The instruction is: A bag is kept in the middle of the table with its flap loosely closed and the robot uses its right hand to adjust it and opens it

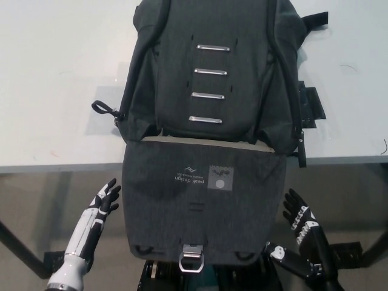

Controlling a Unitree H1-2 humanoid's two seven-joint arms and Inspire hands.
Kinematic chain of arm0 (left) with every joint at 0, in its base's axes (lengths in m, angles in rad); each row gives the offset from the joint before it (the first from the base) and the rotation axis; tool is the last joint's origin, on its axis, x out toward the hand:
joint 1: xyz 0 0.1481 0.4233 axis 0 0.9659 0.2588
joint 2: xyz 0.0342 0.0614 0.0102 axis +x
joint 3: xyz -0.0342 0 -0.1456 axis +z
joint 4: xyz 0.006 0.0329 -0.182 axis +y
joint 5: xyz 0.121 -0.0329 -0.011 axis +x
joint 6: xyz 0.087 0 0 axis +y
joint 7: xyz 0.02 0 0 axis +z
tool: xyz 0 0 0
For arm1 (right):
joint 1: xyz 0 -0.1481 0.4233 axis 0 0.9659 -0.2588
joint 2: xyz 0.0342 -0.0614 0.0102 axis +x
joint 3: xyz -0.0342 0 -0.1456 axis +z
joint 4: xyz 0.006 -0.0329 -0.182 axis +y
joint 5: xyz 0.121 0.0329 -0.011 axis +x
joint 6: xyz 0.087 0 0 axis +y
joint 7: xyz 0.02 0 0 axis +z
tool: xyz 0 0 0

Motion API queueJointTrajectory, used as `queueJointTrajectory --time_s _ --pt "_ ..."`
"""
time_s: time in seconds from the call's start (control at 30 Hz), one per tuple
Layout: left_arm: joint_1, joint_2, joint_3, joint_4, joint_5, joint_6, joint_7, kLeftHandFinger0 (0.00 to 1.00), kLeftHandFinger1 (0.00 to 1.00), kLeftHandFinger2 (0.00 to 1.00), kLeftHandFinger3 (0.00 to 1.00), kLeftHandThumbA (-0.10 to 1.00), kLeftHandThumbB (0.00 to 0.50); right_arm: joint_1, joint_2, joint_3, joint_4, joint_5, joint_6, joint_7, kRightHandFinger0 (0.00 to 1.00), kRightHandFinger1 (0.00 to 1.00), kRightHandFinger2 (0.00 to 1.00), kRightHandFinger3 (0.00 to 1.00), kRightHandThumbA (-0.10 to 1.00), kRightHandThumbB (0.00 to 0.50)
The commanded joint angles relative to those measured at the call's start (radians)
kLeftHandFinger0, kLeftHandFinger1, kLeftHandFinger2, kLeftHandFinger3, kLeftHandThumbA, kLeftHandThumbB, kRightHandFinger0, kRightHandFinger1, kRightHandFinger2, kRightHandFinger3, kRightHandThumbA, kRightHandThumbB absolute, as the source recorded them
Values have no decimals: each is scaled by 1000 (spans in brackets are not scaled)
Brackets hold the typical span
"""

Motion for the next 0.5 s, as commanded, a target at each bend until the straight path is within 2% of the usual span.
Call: queueJointTrajectory --time_s 0.0,0.1,0.47 --pt "-39 24 6 -17 3 -44 -9 1000 1000 1000 1000 1000 0 -22 13 -12 8 178 -70 90 1000 1000 1000 1000 1000 299" --pt "-41 24 4 -18 1 -42 -14 1000 1000 1000 1000 1000 0 -27 4 -10 20 179 -80 97 1000 1000 1000 1000 1000 318" --pt "-37 24 3 -24 4 -35 -18 1000 1000 1000 1000 1000 0 -29 -7 -2 19 180 -73 97 1000 1000 1000 1000 1000 307"
